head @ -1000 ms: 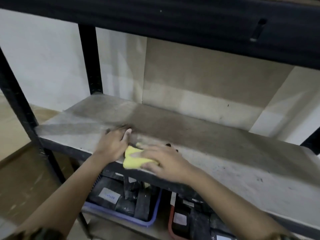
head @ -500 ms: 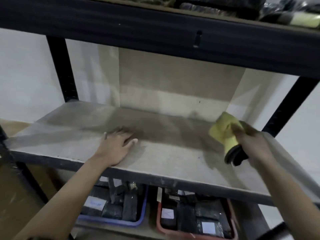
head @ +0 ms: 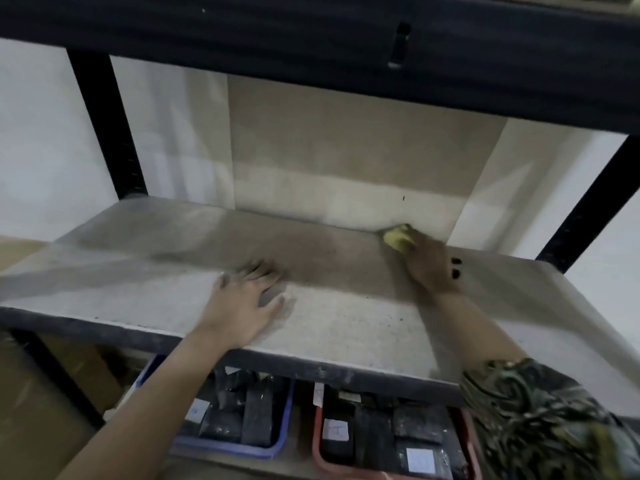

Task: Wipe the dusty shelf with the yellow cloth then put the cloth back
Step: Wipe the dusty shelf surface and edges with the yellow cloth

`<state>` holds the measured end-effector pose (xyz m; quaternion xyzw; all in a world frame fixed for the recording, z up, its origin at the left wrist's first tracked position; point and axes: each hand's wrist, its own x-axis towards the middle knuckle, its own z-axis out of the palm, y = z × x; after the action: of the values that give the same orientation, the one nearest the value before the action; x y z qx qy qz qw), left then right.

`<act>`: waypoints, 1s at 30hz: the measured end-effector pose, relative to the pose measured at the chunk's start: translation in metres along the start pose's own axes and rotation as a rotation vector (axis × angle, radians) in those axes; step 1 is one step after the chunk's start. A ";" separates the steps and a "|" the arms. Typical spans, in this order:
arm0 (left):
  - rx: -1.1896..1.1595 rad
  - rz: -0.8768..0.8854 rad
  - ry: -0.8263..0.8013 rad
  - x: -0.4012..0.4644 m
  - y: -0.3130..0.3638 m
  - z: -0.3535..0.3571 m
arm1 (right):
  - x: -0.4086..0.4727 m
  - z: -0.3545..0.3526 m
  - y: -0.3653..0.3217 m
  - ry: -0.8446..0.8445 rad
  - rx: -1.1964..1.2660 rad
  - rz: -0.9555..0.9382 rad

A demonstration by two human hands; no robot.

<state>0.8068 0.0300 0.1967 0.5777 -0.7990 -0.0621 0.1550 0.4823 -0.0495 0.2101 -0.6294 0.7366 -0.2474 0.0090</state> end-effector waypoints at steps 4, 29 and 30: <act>-0.015 -0.014 -0.003 0.002 -0.002 0.002 | -0.015 0.010 -0.052 -0.155 0.001 -0.286; -0.097 0.098 -0.053 -0.003 0.067 -0.015 | -0.198 -0.129 0.010 0.148 0.376 -0.054; -0.110 0.130 -0.066 0.000 0.081 -0.014 | -0.190 -0.138 0.030 0.206 0.315 0.042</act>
<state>0.7381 0.0579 0.2323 0.5130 -0.8348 -0.1144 0.1638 0.4492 0.1784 0.2633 -0.5761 0.6987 -0.4225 0.0372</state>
